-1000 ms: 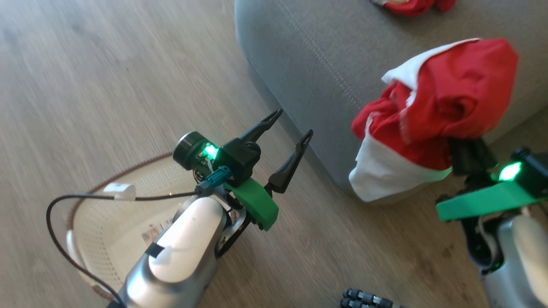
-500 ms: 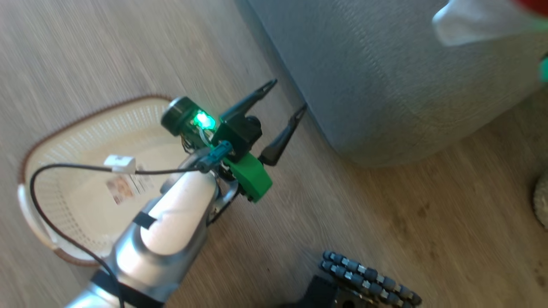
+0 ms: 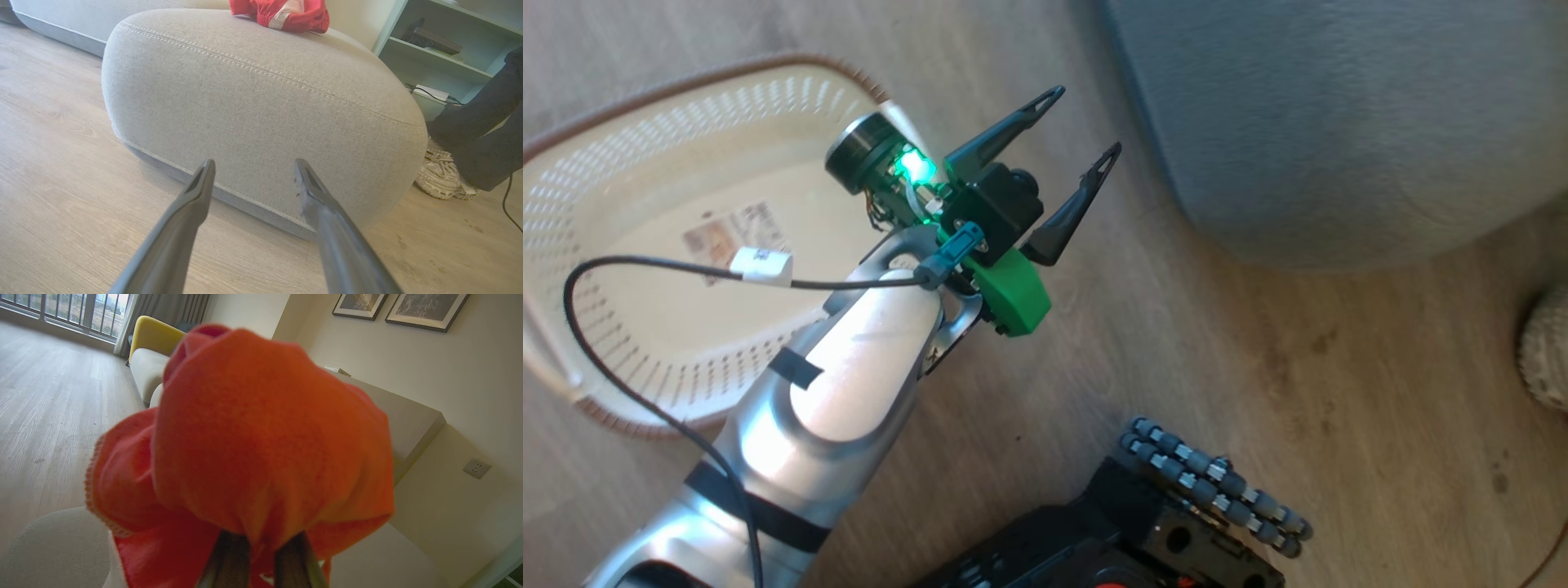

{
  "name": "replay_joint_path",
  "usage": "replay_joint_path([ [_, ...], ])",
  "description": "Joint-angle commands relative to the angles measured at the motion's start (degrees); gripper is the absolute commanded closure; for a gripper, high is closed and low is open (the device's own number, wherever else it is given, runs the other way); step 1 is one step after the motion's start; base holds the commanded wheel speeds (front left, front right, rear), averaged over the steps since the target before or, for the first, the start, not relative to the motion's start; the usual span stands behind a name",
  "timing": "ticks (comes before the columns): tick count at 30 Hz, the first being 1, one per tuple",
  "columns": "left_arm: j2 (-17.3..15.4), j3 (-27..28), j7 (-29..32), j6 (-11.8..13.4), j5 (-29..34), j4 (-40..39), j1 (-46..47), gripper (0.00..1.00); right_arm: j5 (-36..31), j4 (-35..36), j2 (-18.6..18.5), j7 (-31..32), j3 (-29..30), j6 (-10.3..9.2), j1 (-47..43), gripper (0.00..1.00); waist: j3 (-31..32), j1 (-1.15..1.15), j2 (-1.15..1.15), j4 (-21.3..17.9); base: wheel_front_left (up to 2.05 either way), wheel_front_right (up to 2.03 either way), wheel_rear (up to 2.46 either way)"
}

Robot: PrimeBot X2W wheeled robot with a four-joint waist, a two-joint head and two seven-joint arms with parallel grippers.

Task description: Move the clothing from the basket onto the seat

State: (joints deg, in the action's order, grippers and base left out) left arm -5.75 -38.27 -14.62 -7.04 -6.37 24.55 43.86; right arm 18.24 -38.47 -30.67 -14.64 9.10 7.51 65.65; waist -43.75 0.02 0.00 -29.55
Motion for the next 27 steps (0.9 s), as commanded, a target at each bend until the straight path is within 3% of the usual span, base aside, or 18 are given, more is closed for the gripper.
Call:
replay_joint_path([
  [1,0.4,0.3,0.2,0.4,0.8,-2.0,1.2,0.00,-1.7,-3.4,-4.8,-0.4,2.4,-0.02,2.3,1.00,-2.8,-0.02,0.00,3.3,0.00,0.00,0.00],
  [6,0.9,-0.2,0.1,0.8,0.4,-2.1,1.4,0.00,-2.8,-11.9,-7.2,-0.4,3.0,-0.02,7.0,1.00,-4.7,-0.02,0.00,6.1,0.00,0.00,0.00],
  [11,1.2,-0.7,-0.1,1.4,0.3,-2.0,1.5,0.00,-1.9,-20.0,-6.5,0.2,1.6,-0.02,10.5,1.00,-6.8,-0.02,0.00,8.5,0.00,0.00,0.00],
  [12,1.2,-0.8,-0.1,1.4,0.2,-2.0,1.5,0.00,-1.7,-21.9,-6.1,0.6,1.3,-0.02,10.8,0.95,-7.1,-0.02,0.00,8.9,0.00,0.00,0.00],
  [13,1.2,-0.8,-0.2,1.5,0.3,-2.0,1.6,0.00,-1.3,-23.1,-5.8,0.5,1.2,-0.02,11.1,0.62,-7.3,-0.02,0.00,9.2,0.00,0.00,0.00],
  [14,1.3,-0.9,-0.2,1.6,0.2,-2.0,1.7,0.00,-1.3,-24.2,-5.7,0.3,0.7,-0.02,11.0,0.08,-7.5,-0.02,0.00,9.5,0.00,0.00,0.00],
  [15,1.3,-0.9,-0.2,1.7,0.2,-2.0,1.8,0.00,-1.0,-25.1,-5.4,0.2,0.4,-0.02,10.8,0.00,-7.5,-0.02,0.00,9.8,0.00,0.00,0.00],
  [20,1.7,-1.1,-0.3,2.1,-0.3,-2.3,1.9,0.00,0.9,-27.0,-5.3,-0.3,-1.0,-0.02,6.5,0.00,-6.7,-0.02,0.00,10.9,0.00,0.00,0.00],
  [27,2.1,-0.1,-0.4,2.6,-1.2,-4.2,1.0,0.00,4.0,-19.1,-5.9,-0.3,-2.9,-0.02,-4.5,0.00,-3.8,-0.02,0.00,11.7,0.00,0.00,0.00],
])
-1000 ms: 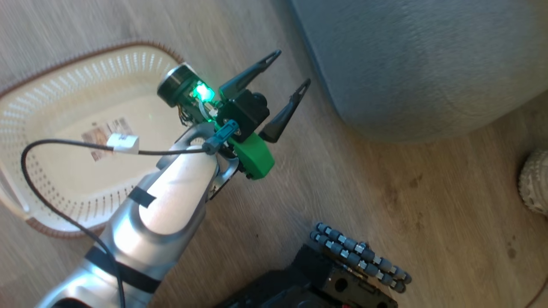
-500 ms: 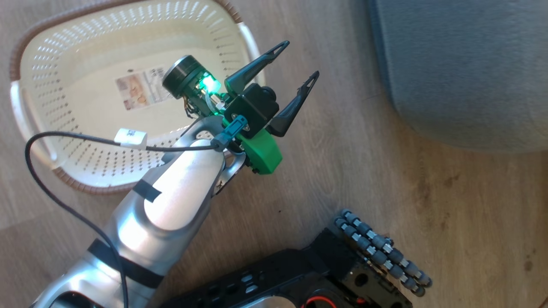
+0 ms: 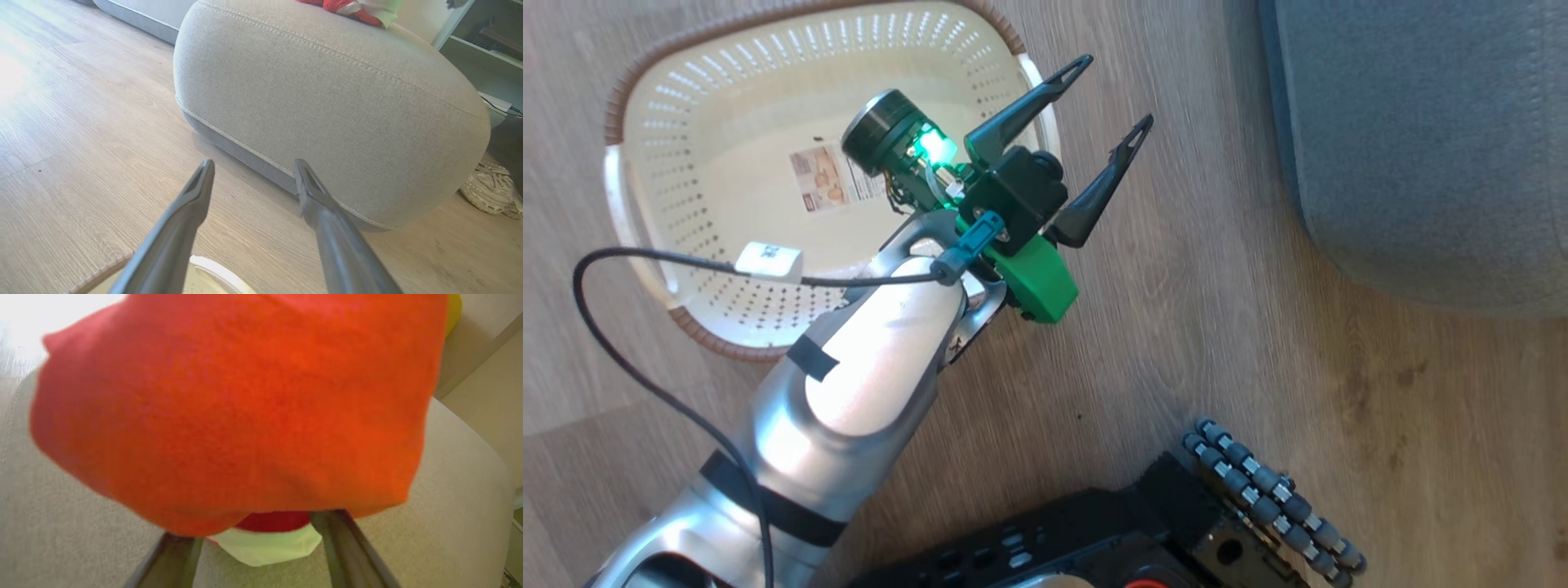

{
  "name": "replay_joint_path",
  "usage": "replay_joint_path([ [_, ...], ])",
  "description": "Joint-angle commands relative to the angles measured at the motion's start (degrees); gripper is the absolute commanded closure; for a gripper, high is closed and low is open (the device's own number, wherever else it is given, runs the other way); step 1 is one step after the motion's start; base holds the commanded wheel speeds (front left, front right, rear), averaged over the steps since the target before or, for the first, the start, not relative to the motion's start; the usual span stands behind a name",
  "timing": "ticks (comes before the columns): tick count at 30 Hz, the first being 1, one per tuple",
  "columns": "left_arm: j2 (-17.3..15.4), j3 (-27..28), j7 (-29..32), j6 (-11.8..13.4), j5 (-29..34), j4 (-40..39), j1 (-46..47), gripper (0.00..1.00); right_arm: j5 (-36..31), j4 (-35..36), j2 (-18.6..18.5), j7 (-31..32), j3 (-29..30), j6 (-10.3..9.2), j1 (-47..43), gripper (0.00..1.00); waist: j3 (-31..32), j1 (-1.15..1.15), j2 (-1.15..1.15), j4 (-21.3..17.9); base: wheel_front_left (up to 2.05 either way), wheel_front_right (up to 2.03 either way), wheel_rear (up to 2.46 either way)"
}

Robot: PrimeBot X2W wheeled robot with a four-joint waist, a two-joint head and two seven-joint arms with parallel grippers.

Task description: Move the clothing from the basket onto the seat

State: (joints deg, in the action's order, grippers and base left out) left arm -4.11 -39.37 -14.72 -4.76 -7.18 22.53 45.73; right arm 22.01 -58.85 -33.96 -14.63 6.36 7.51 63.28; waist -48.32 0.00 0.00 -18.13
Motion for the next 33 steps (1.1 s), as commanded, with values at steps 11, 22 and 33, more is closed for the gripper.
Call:
replay_joint_path([
  [11,0.8,4.3,-0.3,0.9,-1.5,-5.3,-6.1,0.00,2.3,9.5,-2.8,-0.4,1.2,-0.02,-20.7,0.00,10.4,0.00,0.00,2.9,0.00,0.00,0.00],
  [22,1.0,10.7,-0.3,2.4,-2.4,-8.0,-13.8,0.00,1.8,22.7,0.5,-0.4,3.1,-0.02,-33.3,0.00,19.9,0.00,0.00,7.0,0.00,0.00,0.00],
  [33,1.1,21.0,-0.3,4.2,-1.9,-9.7,-24.3,0.00,1.9,34.3,5.7,-0.4,0.2,-0.02,-42.8,0.00,29.1,0.00,0.00,13.5,0.00,0.00,0.00],
])
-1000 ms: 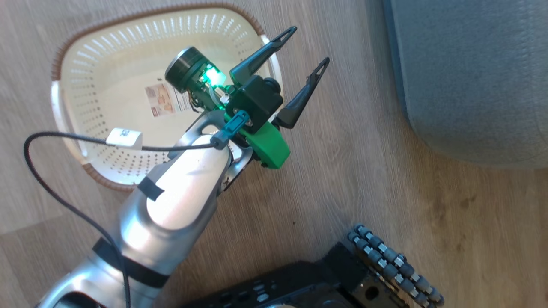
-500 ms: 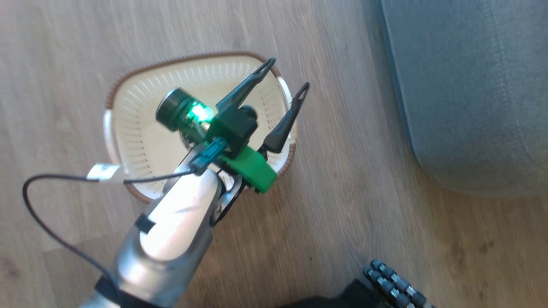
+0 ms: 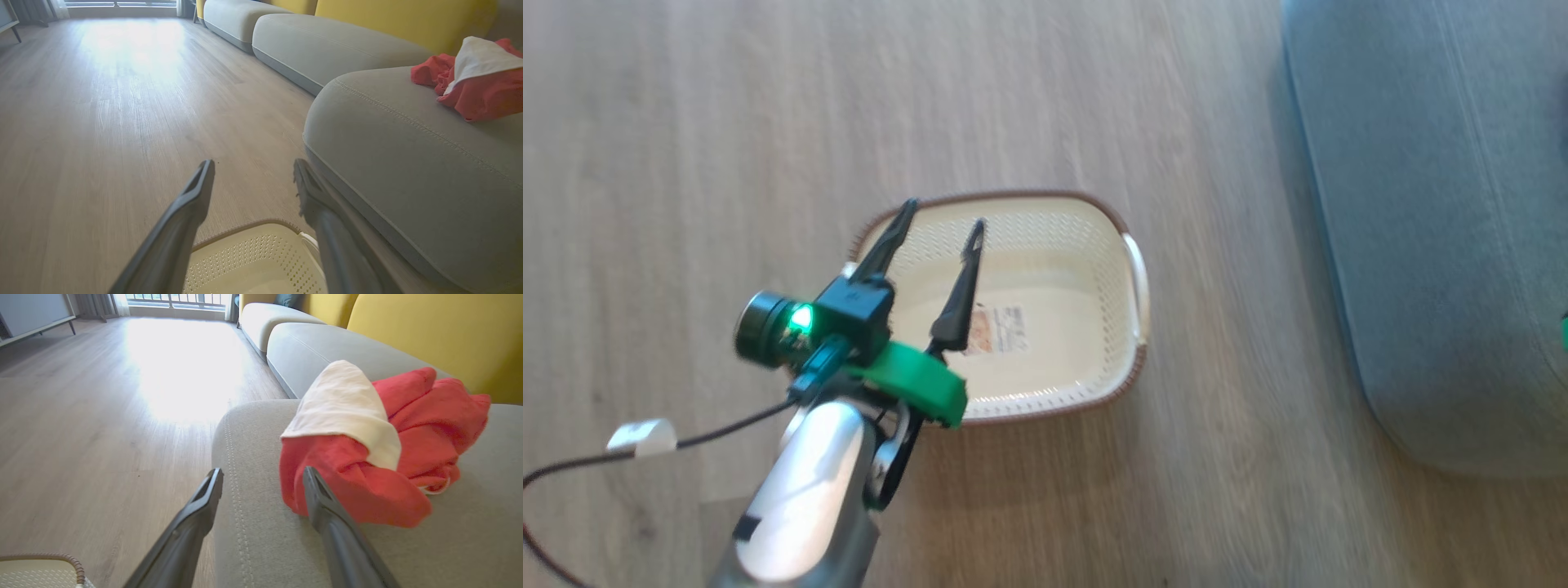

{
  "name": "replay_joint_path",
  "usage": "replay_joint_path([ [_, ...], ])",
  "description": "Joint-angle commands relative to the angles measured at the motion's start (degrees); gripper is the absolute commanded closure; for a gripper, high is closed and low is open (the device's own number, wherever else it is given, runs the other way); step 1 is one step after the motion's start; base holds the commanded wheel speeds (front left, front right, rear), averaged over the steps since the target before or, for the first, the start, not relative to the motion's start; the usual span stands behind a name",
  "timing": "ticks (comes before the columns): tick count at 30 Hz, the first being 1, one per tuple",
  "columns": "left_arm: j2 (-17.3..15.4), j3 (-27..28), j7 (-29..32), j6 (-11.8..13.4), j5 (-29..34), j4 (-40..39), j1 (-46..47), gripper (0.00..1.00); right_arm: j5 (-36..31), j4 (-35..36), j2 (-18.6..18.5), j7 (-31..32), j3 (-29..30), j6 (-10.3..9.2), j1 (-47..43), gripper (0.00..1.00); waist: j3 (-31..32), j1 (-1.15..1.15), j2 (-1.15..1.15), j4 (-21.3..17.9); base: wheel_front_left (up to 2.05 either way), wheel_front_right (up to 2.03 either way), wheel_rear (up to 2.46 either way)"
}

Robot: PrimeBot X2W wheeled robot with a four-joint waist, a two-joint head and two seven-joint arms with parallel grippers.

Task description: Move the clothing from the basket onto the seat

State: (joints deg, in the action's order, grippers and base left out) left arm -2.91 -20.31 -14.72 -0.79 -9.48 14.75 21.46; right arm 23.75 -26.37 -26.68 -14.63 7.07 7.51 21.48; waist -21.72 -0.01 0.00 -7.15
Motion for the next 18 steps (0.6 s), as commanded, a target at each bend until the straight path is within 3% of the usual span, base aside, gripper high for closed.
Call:
replay_joint_path([
  [1,-0.1,2.7,-0.3,0.4,0.9,-1.9,-0.9,0.00,0.3,2.4,-1.1,-0.4,-0.9,-0.02,-1.6,0.00,3.4,0.01,0.00,3.2,0.00,0.00,0.00],
  [18,0.0,17.1,-0.3,1.6,2.6,-3.4,-13.3,0.00,-2.5,10.4,6.9,-0.4,-5.9,-0.02,-7.7,0.00,13.8,0.01,0.00,9.2,0.00,0.00,0.00],
])
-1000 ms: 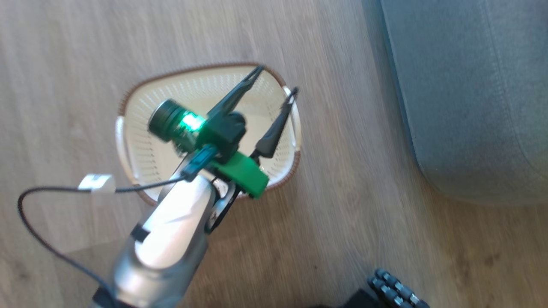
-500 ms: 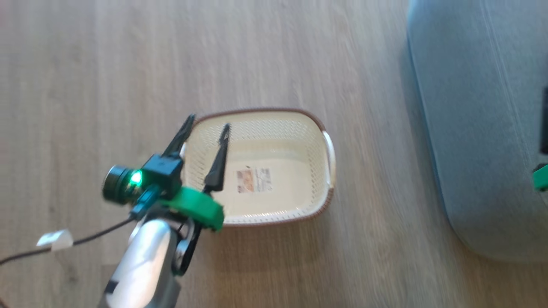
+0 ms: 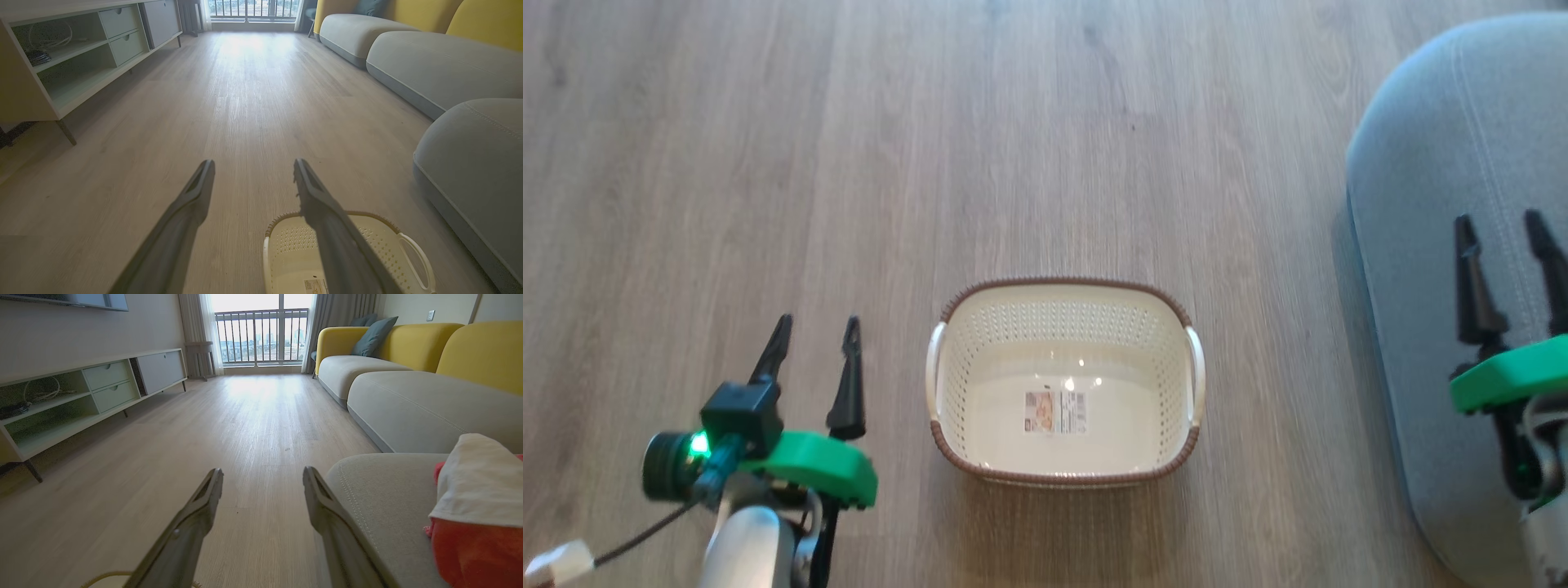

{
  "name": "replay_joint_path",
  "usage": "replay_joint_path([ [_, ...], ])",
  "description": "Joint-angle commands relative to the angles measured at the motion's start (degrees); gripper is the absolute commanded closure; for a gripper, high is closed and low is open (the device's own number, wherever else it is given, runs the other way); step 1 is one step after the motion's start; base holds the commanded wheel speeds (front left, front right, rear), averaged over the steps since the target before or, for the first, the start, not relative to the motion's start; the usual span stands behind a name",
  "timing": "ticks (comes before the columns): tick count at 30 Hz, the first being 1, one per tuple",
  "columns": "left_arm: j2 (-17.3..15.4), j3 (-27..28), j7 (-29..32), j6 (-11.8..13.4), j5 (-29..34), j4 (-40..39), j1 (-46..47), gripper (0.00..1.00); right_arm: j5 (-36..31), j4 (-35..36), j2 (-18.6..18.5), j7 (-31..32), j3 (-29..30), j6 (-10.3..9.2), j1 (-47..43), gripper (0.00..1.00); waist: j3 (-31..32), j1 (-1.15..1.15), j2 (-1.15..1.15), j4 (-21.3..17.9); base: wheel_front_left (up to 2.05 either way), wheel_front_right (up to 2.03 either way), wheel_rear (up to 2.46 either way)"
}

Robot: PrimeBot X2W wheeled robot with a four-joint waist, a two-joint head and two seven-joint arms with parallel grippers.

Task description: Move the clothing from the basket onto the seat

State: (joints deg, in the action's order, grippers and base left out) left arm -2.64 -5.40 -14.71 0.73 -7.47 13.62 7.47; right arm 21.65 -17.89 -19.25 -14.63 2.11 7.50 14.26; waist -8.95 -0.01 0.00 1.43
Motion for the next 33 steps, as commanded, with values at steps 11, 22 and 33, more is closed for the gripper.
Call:
replay_joint_path([
  [11,-0.2,5.1,-0.3,-0.8,2.1,-3.8,-4.3,0.00,-1.5,2.1,2.8,-0.4,-4.4,-0.01,-5.4,0.00,5.5,0.01,0.00,0.8,0.00,0.00,0.00],
  [22,-0.2,6.0,-0.3,0.8,1.9,-5.3,-7.6,0.00,-1.4,0.7,4.5,-0.4,-9.7,-0.01,-7.7,0.00,8.3,0.01,0.00,0.3,0.00,0.00,0.00],
  [33,-0.2,5.6,-0.3,1.3,0.7,-5.7,-8.8,0.00,-1.7,-0.7,5.9,-0.4,-11.1,-0.01,-7.8,0.00,8.6,0.01,0.00,0.2,0.00,0.00,0.00],
])
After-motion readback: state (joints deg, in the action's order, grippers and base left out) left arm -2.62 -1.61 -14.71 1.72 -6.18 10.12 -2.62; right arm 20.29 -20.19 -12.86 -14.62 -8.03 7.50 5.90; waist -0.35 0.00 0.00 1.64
